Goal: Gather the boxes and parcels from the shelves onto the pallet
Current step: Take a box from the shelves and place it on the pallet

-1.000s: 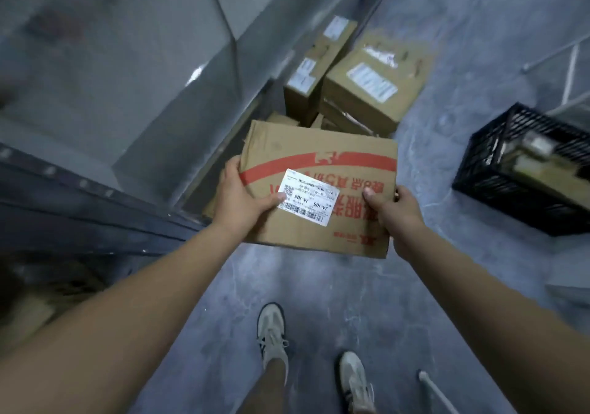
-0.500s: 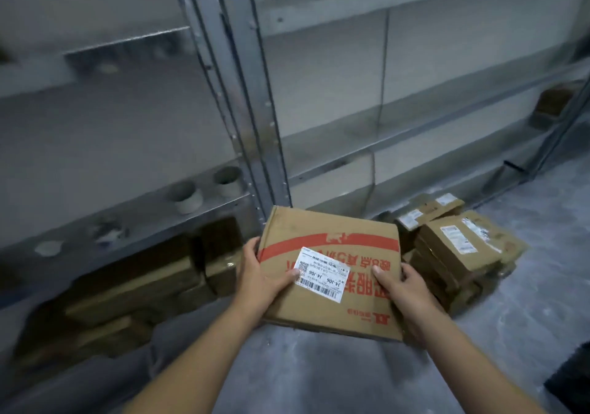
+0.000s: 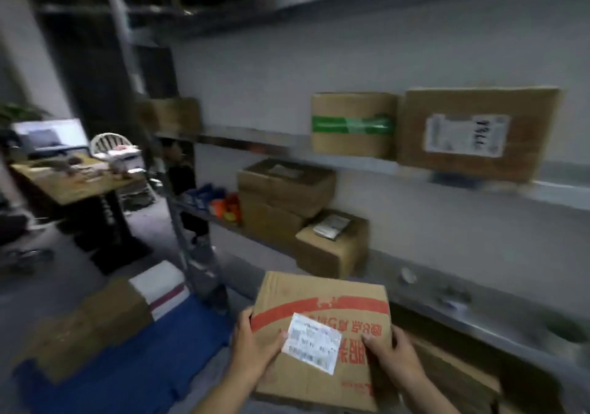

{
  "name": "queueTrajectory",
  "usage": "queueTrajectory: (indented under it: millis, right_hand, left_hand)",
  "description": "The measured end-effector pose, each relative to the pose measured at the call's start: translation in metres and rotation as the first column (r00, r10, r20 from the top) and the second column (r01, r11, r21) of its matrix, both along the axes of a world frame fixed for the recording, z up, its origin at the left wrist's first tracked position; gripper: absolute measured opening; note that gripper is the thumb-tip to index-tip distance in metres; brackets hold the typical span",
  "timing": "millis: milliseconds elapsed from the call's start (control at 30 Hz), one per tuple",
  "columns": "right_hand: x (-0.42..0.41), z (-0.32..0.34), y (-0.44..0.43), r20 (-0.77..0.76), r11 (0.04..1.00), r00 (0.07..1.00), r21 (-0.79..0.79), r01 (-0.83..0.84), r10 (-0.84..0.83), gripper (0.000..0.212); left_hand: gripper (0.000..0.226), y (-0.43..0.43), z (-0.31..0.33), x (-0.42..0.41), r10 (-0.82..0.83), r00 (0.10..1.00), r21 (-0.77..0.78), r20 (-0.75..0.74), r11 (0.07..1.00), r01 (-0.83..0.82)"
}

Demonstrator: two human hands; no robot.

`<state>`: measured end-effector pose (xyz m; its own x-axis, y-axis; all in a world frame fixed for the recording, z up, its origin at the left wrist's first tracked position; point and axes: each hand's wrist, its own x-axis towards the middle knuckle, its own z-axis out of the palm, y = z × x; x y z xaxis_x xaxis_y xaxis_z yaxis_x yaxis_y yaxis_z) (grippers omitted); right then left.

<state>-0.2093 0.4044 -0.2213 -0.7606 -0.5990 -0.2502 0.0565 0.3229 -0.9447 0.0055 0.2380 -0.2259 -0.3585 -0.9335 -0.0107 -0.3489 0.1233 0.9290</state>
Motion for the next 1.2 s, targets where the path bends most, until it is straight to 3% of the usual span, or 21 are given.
queueTrajectory:
  millis: [133, 267, 467, 800, 900, 1200]
  right_hand:
    - [0.082, 0.002, -0.157, -0.008, 0.957, 0.958, 0.035, -0.287, 0.287, 0.042]
    - [0.172, 0.005, -0.27, -0.032, 0.915, 0.914, -0.004, -0.404, 0.404, 0.054]
    - [0.251, -0.016, -0.391, -0.006, 0.822, 0.822, 0.012, -0.57, 0.57, 0.05]
    - [0.317, -0.041, -0.607, 0.074, 0.631, 0.631, 0.027, -0.775, 0.772, 0.034]
    - [0.336, -0.041, -0.666, 0.08, 0.576, 0.577, 0.029, -0.817, 0.813, 0.031]
    - [0.429, -0.061, -0.805, 0.034, 0.501, 0.502, 0.033, -0.865, 0.864, 0.02]
  left_hand:
    - [0.085, -0.087, 0.006, 0.126, 0.253, 0.965, 0.079, -0.067, 0.966, -0.248]
    - [0.072, -0.146, 0.008, 0.225, 0.456, 0.888, 0.046, -0.055, 0.89, -0.454]
    - [0.058, -0.212, -0.012, 0.31, 0.627, 0.778, 0.117, -0.039, 0.776, -0.62]
    - [0.059, -0.347, -0.026, 0.36, 0.814, 0.58, 0.152, -0.036, 0.578, -0.801]
    - [0.075, -0.386, -0.017, 0.377, 0.824, 0.566, 0.12, -0.014, 0.563, -0.818]
    - [0.079, -0.506, -0.055, 0.454, 0.844, 0.535, 0.181, 0.045, 0.52, -0.835]
